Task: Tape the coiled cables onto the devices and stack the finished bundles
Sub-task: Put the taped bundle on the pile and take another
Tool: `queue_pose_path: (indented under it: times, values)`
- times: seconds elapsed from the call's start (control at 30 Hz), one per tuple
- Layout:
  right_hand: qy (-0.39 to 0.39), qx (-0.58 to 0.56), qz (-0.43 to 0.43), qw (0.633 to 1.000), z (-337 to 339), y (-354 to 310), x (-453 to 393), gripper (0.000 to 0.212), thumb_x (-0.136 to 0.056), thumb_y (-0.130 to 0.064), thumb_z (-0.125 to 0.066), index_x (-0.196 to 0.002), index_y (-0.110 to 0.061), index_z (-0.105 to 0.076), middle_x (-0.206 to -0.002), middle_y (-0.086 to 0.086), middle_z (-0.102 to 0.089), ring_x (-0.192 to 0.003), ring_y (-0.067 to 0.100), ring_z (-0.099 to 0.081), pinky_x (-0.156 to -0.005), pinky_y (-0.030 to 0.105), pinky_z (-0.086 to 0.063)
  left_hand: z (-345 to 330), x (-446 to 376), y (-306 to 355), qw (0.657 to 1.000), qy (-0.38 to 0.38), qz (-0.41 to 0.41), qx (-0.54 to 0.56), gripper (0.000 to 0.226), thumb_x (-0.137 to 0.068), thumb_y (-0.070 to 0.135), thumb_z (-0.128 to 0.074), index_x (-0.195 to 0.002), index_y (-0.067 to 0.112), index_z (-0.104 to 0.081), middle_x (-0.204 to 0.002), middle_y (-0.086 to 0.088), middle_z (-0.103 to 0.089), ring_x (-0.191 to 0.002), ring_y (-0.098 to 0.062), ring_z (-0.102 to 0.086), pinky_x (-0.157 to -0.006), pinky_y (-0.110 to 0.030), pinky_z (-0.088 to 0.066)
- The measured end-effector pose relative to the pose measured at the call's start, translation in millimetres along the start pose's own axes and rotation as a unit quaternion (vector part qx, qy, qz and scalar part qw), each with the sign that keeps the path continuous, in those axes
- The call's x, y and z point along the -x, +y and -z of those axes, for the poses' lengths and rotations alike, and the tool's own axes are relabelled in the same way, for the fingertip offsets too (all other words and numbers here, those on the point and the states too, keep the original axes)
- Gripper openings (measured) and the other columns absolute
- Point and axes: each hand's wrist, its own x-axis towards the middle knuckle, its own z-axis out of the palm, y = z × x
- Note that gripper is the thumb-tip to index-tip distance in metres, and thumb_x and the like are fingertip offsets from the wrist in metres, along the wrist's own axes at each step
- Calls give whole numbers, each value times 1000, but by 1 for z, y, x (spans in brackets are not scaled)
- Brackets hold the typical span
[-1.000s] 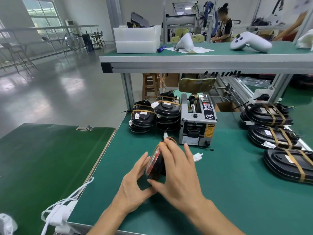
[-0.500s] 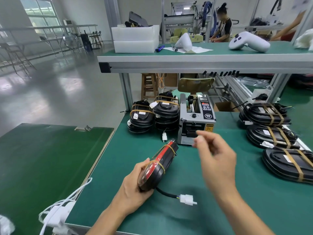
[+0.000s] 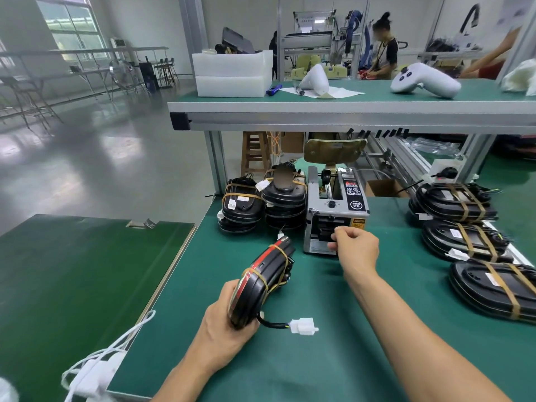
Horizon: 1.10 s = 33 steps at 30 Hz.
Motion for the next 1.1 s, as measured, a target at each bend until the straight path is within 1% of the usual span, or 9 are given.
queue_pose_path:
  times: [0.1,0.27,0.47,0.67,0.77,0.87,0.93,1.0,1.1]
  values:
    - [16,-29,-30,999,-3,-4,-3,17,-92,-18,-68,-77,-18,-76,-62,-11,-73,-64,8,-75,-65,26,-50,0,0,1,1000,0,-2,0,51,-78,48,-77,-121,57,-50,-90,15,-72,-74,-5,-60,-70,-13,-50]
    - [34,-124,-115,985,-11,-13,-7,14,-90,-7,-73,-76,-11,-72,-71,2,-75,-65,17,-72,-66,23,-55,0,0,1,1000,-1,-6,-1,53,-78,49,-77,-123,58,-49,-89,14,-71,-72,-5,-58,-69,-14,-50]
    - [54,-164,-164,971,-21,-16,-9,15,-87,-1,-74,-75,-8,-67,-68,4,-72,-57,16,-68,-83,36,-64,-2,0,-5,1000,-3,-3,-1,55,-80,47,-79,-127,53,-51,-91,12,-72,-74,-8,-60,-71,-18,-52]
    - [72,-122,-159,977,-26,-17,-11,13,-83,-5,-74,-71,-8,-69,-56,-1,-71,-54,14,-70,-72,31,-62,-2,-2,-8,1000,-4,-5,1,56,-81,46,-80,-129,50,-51,-91,11,-72,-75,-12,-61,-73,-24,-54]
    - [-50,-44,-102,993,-23,-8,4,17,-83,-6,-77,-67,-9,-72,-61,3,-72,-49,11,-65,-58,21,-53,-2,-2,-8,1000,-3,-6,2,56,-80,47,-80,-129,51,-51,-90,10,-71,-74,-13,-60,-72,-24,-54]
    - [-217,12,-53,975,-5,7,27,16,-88,-10,-78,-72,-8,-76,-64,2,-69,-48,10,-61,-53,17,-51,-2,-1,-6,1000,-5,-10,8,56,-82,46,-79,-130,51,-50,-89,12,-71,-73,-9,-59,-70,-21,-53]
    - [-238,30,-23,970,8,13,34,22,-92,-14,-75,-70,-9,-74,-59,-3,-65,-53,13,-60,-61,21,-55,-2,-1,-6,1000,-6,-10,7,56,-83,45,-80,-131,51,-50,-90,13,-71,-74,-9,-59,-70,-19,-52]
    - [-228,30,20,973,16,10,40,27,-93,-16,-73,-66,-11,-70,-57,-4,-62,-54,13,-59,-73,31,-57,-2,-1,-5,1000,-5,-12,6,56,-84,44,-80,-131,51,-50,-90,13,-71,-74,-9,-60,-69,-17,-51]
    - [-246,-19,86,965,21,-7,59,20,-93,-20,-72,-73,-17,-72,-67,-3,-68,-66,10,-62,-87,38,-54,-1,-1,-5,1000,-3,-17,2,57,-84,41,-80,-130,53,-49,-90,13,-70,-73,-9,-59,-68,-16,-50]
